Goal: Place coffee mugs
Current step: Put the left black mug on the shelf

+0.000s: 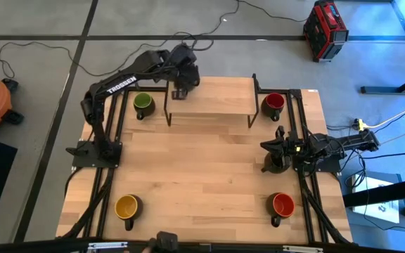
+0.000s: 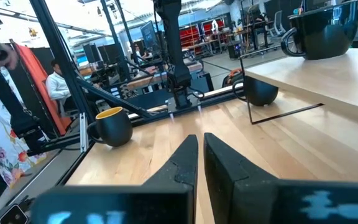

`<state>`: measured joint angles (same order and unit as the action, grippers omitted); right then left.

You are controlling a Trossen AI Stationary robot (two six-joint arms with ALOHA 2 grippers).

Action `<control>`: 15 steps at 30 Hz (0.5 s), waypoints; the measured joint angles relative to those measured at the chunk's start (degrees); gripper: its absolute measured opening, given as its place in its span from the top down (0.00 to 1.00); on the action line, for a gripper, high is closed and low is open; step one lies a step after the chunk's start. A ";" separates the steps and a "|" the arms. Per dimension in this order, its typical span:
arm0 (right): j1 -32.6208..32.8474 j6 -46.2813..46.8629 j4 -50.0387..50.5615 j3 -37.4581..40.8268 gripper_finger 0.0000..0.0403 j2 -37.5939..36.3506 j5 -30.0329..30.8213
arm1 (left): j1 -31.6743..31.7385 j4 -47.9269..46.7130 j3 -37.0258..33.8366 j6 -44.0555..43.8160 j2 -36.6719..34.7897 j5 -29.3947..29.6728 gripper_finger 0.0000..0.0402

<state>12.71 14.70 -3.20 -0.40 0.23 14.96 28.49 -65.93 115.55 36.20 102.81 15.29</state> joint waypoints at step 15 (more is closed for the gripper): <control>0.02 0.00 0.00 0.00 0.96 0.01 0.00 | -1.92 10.72 0.00 -16.67 6.28 -1.10 0.69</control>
<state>12.73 14.70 -3.20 -0.40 0.24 14.96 26.57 -55.21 115.55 19.53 109.09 14.18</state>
